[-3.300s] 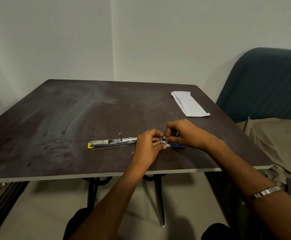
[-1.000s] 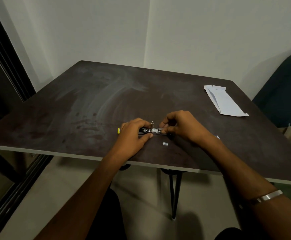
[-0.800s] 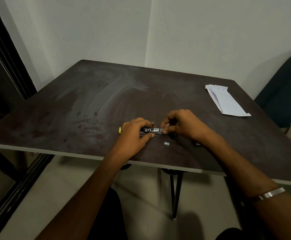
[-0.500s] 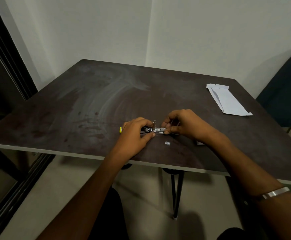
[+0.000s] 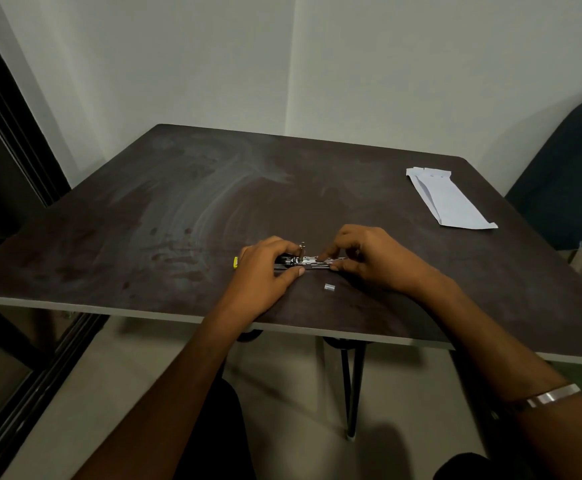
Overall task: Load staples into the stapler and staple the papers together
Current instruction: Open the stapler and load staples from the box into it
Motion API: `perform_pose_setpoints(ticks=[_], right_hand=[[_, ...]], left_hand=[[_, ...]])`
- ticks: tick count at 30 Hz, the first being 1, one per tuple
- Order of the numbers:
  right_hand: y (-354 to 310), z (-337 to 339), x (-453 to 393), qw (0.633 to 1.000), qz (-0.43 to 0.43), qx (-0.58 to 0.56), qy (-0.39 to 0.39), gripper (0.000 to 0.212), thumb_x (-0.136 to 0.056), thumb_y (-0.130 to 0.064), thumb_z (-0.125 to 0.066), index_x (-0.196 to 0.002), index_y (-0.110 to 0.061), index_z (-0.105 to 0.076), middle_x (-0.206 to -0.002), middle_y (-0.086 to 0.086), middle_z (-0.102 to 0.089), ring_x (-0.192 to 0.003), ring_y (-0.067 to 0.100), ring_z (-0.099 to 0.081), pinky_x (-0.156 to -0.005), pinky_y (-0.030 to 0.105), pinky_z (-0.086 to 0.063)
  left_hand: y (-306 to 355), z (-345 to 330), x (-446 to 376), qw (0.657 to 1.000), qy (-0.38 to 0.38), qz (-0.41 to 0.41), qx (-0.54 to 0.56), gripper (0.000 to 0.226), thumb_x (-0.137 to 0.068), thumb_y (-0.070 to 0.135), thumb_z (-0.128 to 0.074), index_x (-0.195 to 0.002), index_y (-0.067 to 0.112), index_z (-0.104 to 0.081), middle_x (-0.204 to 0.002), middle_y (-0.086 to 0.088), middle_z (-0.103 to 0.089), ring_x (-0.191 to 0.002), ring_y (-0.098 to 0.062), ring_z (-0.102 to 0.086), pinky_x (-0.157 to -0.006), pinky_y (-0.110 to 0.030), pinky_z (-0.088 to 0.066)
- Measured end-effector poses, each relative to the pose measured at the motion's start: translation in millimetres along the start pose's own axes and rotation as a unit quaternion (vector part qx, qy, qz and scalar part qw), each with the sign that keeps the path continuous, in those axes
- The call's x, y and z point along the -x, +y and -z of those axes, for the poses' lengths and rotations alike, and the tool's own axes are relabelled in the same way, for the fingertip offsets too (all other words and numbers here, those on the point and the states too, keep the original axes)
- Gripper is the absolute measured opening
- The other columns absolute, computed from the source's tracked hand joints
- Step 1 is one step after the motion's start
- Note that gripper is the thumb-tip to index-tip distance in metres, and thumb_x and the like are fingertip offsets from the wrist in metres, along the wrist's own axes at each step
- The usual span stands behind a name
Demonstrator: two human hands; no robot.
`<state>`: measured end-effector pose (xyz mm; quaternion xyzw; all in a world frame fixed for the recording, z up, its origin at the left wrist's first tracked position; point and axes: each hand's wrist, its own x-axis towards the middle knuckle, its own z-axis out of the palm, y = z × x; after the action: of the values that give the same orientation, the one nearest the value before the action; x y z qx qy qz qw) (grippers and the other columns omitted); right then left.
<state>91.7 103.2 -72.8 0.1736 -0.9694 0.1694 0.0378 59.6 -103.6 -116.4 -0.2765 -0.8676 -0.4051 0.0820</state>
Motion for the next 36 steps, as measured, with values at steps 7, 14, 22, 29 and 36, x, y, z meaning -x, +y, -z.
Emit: perform_pose_setpoints(ticks=[7,14,22,29,36], right_hand=[[0.0,-1.1,0.2,1.000,0.014,0.020,-0.002,0.022,-0.085,-0.016,-0.071,-0.106,-0.021,-0.072,-0.094,0.000,-0.061,-0.078,0.004,-0.048,-0.071,0.012,-0.034],[-1.4,-1.4,-2.8,0.999,0.027,0.021,-0.024,0.026,-0.088,-0.019,-0.066,-0.113,-0.024,-0.070,-0.096,-0.008,-0.055,-0.079,0.002,-0.047,-0.073,0.017,-0.036],[2.5,-1.0,0.3,1.000,0.022,0.010,-0.011,0.023,-0.085,-0.018,-0.070,-0.106,-0.025,-0.071,-0.096,-0.005,-0.062,-0.082,0.010,-0.057,-0.075,0.027,-0.050],[4.8,2.8,-0.3,1.000,-0.003,-0.014,-0.019,0.030,-0.085,-0.017,-0.070,-0.113,-0.024,-0.064,-0.104,-0.007,-0.066,-0.082,0.011,-0.060,-0.076,0.031,-0.054],[14.2,1.8,7.6,0.997,-0.047,-0.067,-0.010,0.029,-0.084,-0.012,-0.071,-0.107,-0.026,-0.062,-0.100,-0.009,-0.068,-0.083,0.004,-0.065,-0.074,0.018,-0.052]], left_hand=[[0.9,-0.3,0.4,1.000,0.002,0.001,0.004,0.025,-0.081,0.020,-0.073,-0.105,0.014,-0.070,-0.107,0.003,-0.068,-0.101,-0.014,-0.063,-0.096,-0.043,-0.046],[0.7,-0.4,-0.1,1.000,0.001,-0.003,0.000,0.022,-0.082,0.019,-0.071,-0.104,0.014,-0.070,-0.106,0.003,-0.068,-0.100,-0.015,-0.063,-0.095,-0.044,-0.046],[0.7,0.5,0.5,1.000,-0.002,-0.002,0.003,0.023,-0.083,0.019,-0.071,-0.105,0.014,-0.070,-0.107,0.003,-0.068,-0.100,-0.014,-0.063,-0.095,-0.042,-0.047],[1.8,1.0,1.0,1.000,0.001,0.001,0.008,0.023,-0.082,0.018,-0.071,-0.105,0.013,-0.070,-0.106,0.002,-0.069,-0.099,-0.015,-0.063,-0.095,-0.042,-0.047],[-0.1,0.7,1.4,1.000,0.006,-0.007,0.009,0.022,-0.082,0.017,-0.072,-0.103,0.014,-0.071,-0.102,0.003,-0.069,-0.096,-0.014,-0.063,-0.092,-0.037,-0.049]])
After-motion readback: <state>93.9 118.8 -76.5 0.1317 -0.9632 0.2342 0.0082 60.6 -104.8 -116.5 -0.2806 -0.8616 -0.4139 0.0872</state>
